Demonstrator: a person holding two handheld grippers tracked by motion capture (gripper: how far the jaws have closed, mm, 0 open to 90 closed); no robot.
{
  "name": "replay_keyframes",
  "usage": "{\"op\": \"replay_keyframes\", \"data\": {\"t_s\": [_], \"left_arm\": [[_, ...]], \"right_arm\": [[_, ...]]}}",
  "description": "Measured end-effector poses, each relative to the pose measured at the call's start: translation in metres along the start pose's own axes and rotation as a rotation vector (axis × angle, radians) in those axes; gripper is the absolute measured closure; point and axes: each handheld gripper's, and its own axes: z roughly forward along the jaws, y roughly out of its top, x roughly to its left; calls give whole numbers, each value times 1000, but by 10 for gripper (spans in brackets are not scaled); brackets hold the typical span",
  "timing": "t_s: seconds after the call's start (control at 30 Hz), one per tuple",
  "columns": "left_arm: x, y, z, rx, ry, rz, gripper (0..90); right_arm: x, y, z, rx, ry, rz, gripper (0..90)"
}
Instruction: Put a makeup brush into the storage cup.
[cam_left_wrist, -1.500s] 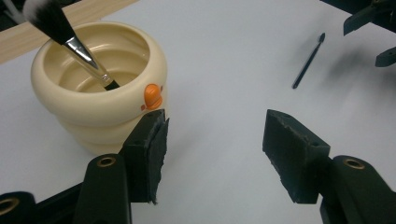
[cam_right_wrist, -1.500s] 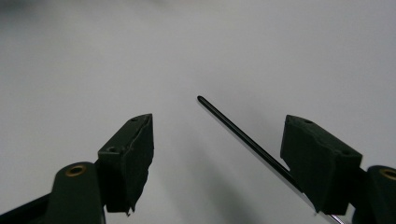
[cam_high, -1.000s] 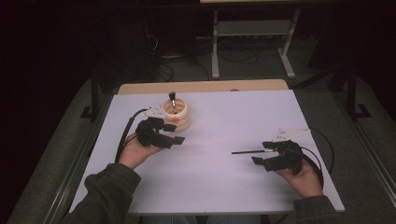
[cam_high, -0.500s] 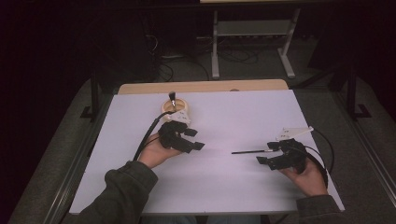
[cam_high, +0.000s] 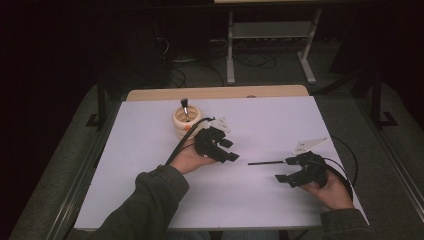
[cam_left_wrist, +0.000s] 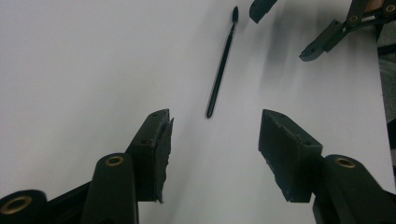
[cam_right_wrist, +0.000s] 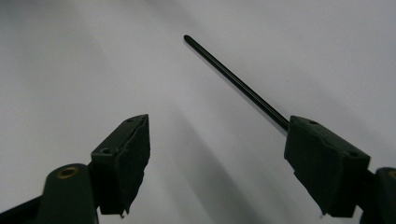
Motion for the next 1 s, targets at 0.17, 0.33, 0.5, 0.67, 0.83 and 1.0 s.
{"op": "replay_keyframes", "data": {"t_s": [0.17, 0.33, 0.5, 0.67, 0.83, 1.0], "left_arm": [[1, 11, 21, 35, -33, 48, 474], [3, 18, 42, 77, -61, 73, 515], [5, 25, 60, 102, -84, 88, 549], [7, 30, 72, 137, -94, 100, 583], [7, 35, 86, 152, -104, 106, 611], [8, 32, 100, 194, -102, 93, 632]], "right_arm": [[-3, -2, -4, -3, 1, 12, 216], [-4, -3, -6, -11, 6, 22, 216], [-4, -3, -6, -10, 3, 13, 216], [-4, -2, -6, -10, 0, -1, 216], [-2, 0, -6, -10, 4, 5, 216], [-3, 0, -5, -13, 10, 0, 216]]}}
